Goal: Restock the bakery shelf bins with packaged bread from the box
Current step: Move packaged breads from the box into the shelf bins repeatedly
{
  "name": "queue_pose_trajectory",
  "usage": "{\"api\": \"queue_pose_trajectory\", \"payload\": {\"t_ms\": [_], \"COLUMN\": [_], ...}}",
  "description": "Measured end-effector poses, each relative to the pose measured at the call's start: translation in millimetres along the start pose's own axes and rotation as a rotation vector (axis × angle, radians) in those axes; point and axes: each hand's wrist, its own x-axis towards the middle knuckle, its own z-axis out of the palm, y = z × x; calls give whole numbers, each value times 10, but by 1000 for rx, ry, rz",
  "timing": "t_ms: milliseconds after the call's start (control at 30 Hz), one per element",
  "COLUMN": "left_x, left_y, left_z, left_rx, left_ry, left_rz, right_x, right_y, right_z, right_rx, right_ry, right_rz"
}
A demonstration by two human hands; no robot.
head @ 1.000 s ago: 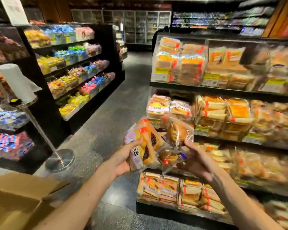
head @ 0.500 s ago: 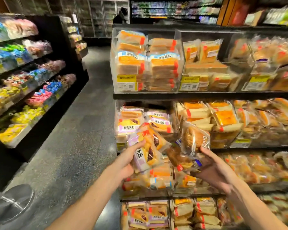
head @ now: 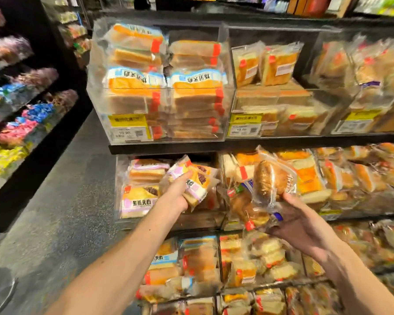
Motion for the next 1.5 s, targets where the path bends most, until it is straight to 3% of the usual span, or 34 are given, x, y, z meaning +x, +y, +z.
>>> {"api": "queue_pose_trajectory", "payload": {"t_ms": [200,367,667,800,967,1133,1500], "left_x": [272,268,97,25,-22,113,525], "left_y": [40,27,-33,22,277,357,477], "left_z": [267,292,-197,-533,-850,-948,-959], "left_rx": [44,16,-40,-54,-259,-381,-131], "left_ry": [109,106,37,84,193,148,225], "left_rz": [26,40,-59,-10,94,151,252], "right_x": [158,232,367,425,509,609,754], "right_y": [-206,-169,-73,-10,83,218,342], "right_z": [-166,-239,-23,108,276,470,777], "right_rx": [-11,-14,62,44,35,17,37], "right_ry": [-63,-60,-85,-106,-132,-155,-174], "right_rz": [45,75,44,45,70,114,153]}}
